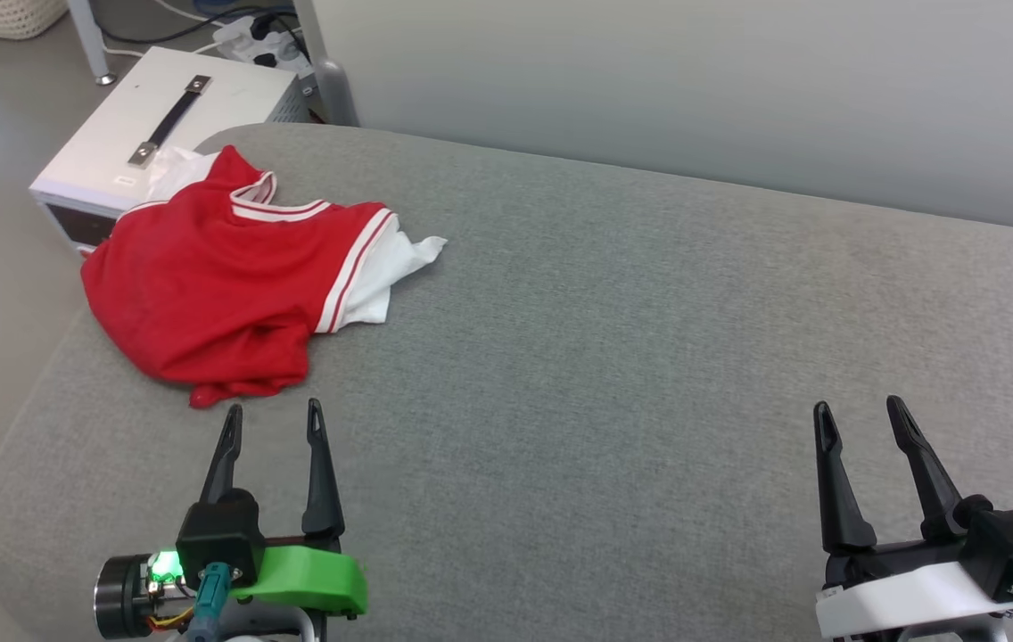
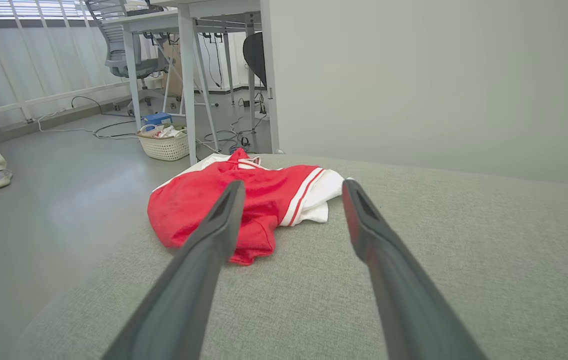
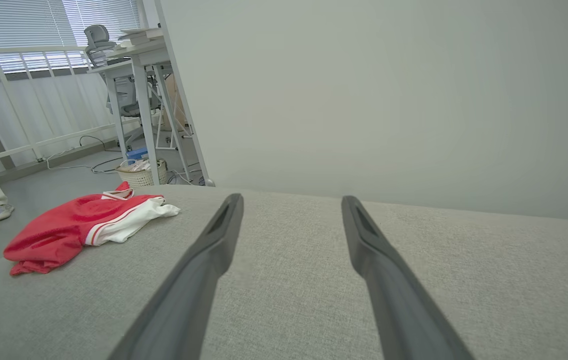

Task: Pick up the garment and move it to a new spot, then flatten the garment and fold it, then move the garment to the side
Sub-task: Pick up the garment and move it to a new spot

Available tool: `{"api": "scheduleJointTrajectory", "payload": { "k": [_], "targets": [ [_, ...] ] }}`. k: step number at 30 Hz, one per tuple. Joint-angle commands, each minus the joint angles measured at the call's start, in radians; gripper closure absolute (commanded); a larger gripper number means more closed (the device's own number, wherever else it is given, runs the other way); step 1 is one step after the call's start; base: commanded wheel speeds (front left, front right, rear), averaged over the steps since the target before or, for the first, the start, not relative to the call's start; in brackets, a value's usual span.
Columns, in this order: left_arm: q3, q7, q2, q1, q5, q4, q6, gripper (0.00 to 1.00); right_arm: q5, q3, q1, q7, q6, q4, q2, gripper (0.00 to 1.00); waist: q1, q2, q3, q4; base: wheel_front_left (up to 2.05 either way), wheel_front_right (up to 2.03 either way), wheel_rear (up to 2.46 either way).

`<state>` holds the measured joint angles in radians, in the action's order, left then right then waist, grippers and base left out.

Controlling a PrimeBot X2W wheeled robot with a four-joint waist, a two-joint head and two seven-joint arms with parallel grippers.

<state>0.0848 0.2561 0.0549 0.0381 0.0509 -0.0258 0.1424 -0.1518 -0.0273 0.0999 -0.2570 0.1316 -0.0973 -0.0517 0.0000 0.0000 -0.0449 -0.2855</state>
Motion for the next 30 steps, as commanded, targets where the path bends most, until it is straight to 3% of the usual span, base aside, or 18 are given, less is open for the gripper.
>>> {"api": "scheduleJointTrajectory", "payload": {
  "k": [1,15,30],
  "targets": [
    [-0.003,0.006,-0.005,-0.013,0.007,-0.004,0.003,0.00,0.007,0.001,-0.008,-0.005,-0.001,0.000,0.001,0.00,0.0000,0.0000,-0.012,-0.054,0.00,0.00,0.00],
    [-0.030,0.006,-0.005,-0.011,0.032,-0.001,0.019,0.00,0.028,-0.020,-0.016,-0.005,-0.001,0.001,0.001,0.00,0.0000,0.0000,-0.027,-0.202,0.00,0.00,0.00],
    [-0.080,0.006,-0.005,-0.014,0.055,-0.008,-0.005,0.00,0.033,-0.033,-0.023,-0.005,-0.001,0.007,0.001,0.00,0.0000,0.0000,-0.036,-0.234,0.00,0.00,0.00]
  ]
}}
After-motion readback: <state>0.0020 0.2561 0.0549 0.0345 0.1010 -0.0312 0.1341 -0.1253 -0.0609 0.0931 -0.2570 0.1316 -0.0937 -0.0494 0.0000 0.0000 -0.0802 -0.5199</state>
